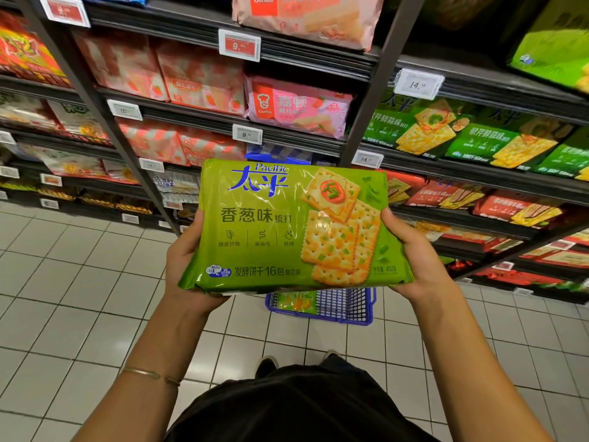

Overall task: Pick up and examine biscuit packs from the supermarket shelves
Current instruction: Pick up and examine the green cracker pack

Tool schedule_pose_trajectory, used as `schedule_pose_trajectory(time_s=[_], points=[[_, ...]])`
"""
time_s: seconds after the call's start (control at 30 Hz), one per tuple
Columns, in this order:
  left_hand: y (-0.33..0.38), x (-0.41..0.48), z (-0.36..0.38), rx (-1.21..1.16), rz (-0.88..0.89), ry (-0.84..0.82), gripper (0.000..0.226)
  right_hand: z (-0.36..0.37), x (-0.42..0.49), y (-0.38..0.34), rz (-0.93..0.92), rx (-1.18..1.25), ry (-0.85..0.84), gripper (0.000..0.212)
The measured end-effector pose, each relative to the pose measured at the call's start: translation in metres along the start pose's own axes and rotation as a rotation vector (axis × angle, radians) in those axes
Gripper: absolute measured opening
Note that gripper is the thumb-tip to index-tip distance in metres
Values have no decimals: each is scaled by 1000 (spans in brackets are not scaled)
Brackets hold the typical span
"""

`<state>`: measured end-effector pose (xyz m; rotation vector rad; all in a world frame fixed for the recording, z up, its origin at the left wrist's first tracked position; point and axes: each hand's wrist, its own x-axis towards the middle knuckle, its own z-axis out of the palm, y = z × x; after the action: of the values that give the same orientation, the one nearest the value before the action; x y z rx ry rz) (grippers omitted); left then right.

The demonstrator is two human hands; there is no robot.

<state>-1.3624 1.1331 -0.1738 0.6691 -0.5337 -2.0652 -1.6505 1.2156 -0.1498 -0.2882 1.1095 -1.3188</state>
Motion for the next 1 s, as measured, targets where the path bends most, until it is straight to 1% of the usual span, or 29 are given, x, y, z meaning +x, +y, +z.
schedule_pose_trajectory(time_s=[0.07, 0.2, 0.23, 0.27, 0.3, 0.33, 0.37, 0.4, 0.43, 0.47, 0.5, 0.53, 0.6, 0.63, 0.7, 0.73, 0.77, 0.83, 0.87, 0.9, 0.93, 0.97, 1.0], points=[[0, 1, -3, -10, -19, -8, 52, -1, 1, 0, -2, 9, 2, 33], [3, 3, -7, -19, -30, 29, 50, -1, 4, 1, 5, -2, -7, 35], [4, 2, -6, -4, -27, 53, 44, 0, 5, 2, 8, -14, -4, 36], [3, 0, -6, -2, -18, 48, 32, 0, 6, 2, 5, -25, -3, 37], [3, 0, -7, -14, -4, 22, 26, 0, 7, 1, -5, -38, -4, 39], [3, 1, -7, -51, -2, 13, 36, 2, 7, 1, -17, -56, -6, 40], [3, 0, -3, -82, -33, -42, 49, 4, 7, 1, -23, -74, -2, 41], [6, -3, 2, -132, -101, -115, 56, 6, 7, 1, -23, -88, 5, 42], [8, -6, 5, -143, -92, -141, 57, 8, 7, 1, -23, -97, 14, 42], [13, -9, 4, -128, -45, -115, 54, 9, 7, 2, -28, -104, 27, 45], [11, -8, 2, -183, -37, -213, 51, 9, 7, 2, -38, -114, 41, 48], [7, -7, -3, -229, -67, -295, 48, 9, 8, 3, -49, -128, 55, 50], [-1, -10, -7, -240, -130, -300, 41, 9, 9, 4, -73, -144, 68, 52], [-3, -11, -5, -223, -173, -309, 42, 9, 9, 4, -82, -146, 70, 51], [1, -14, 7, 4, -88, -207, 58, 8, 9, 6, -99, -152, 71, 50], [0, -13, 7, 41, -65, -228, 65, 7, 9, 7, -107, -153, 68, 50], [1, -13, 9, 41, -60, -241, 69, 7, 9, 7, -110, -154, 63, 49], [3, -14, 8, -15, -119, -264, 72, 5, 8, 8, -108, -154, 53, 48], [3, -12, 4, -35, -145, -273, 68, 4, 8, 8, -105, -150, 48, 47], [4, -8, 1, -65, -158, -269, 58, 3, 8, 8, -104, -146, 45, 47], [4, -6, -3, -153, -188, -305, 42, 1, 9, 8, -103, -136, 38, 48], [5, -5, -7, -198, -204, -242, 30, 0, 8, 8, -102, -120, 19, 48], [2, -3, -16, -233, -197, -191, 39, -1, 7, 7, -103, -100, -4, 48]])
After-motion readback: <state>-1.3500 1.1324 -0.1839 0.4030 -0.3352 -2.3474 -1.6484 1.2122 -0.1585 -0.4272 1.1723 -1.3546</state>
